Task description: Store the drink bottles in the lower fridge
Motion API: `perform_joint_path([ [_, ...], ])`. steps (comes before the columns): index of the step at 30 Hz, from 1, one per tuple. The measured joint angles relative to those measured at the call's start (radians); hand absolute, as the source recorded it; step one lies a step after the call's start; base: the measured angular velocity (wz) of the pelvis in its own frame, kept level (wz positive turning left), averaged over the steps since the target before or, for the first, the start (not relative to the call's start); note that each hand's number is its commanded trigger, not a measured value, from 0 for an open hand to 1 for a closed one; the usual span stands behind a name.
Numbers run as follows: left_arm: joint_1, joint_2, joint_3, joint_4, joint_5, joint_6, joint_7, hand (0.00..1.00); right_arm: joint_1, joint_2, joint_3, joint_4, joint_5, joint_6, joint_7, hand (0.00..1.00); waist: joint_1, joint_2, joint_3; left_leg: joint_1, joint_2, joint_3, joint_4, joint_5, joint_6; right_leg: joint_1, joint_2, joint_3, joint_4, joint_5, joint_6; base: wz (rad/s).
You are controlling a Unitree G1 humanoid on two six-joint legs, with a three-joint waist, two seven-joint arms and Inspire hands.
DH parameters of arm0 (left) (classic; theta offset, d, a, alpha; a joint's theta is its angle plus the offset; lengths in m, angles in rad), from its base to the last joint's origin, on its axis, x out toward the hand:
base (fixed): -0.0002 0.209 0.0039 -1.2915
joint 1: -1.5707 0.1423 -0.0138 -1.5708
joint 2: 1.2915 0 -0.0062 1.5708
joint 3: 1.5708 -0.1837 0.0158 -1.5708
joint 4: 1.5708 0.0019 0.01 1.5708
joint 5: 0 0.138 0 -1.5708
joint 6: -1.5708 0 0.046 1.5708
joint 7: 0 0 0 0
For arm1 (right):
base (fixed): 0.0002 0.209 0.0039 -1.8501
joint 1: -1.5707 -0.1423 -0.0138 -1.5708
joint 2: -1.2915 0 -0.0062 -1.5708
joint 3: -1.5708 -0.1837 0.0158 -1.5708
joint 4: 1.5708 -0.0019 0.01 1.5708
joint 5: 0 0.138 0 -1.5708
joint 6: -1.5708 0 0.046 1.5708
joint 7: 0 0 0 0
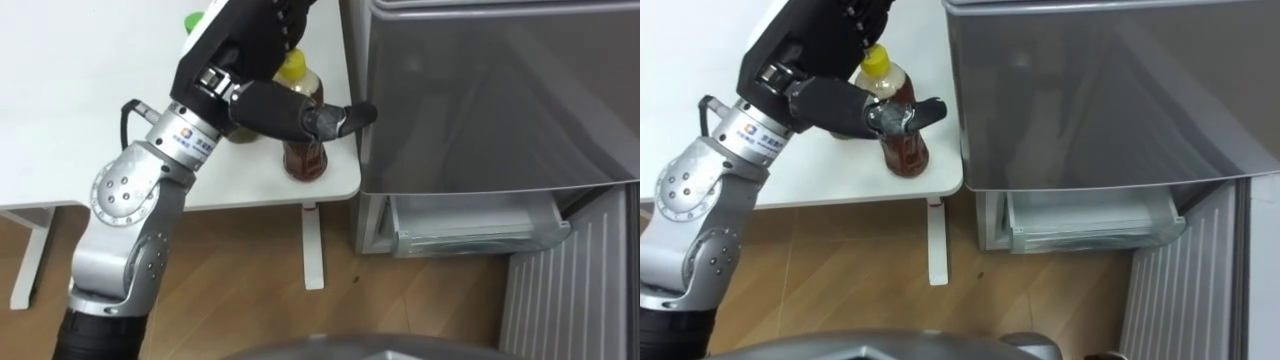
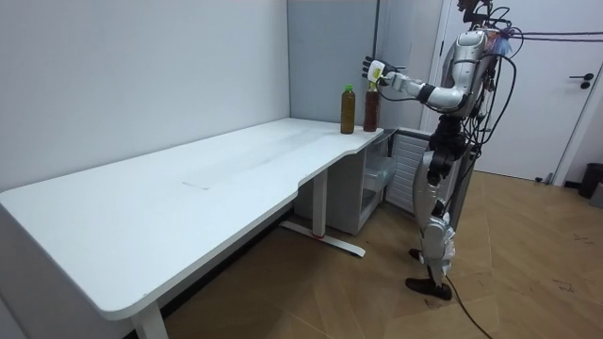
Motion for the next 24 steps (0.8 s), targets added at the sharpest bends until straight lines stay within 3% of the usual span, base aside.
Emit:
perform_joint_path([
  [24,0.005,-0.004,0.000,-0.002,0.000,0.000,0.005,0.00,0.001,0.000,0.000,0.001,-0.003,0.000,-0.034,0.00,-0.001,-0.001,-0.0010,0.001,0.000,0.003,0.000,0.000,0.000,0.001,0.000,-0.002,0.003,0.000,0.000,0.00],
])
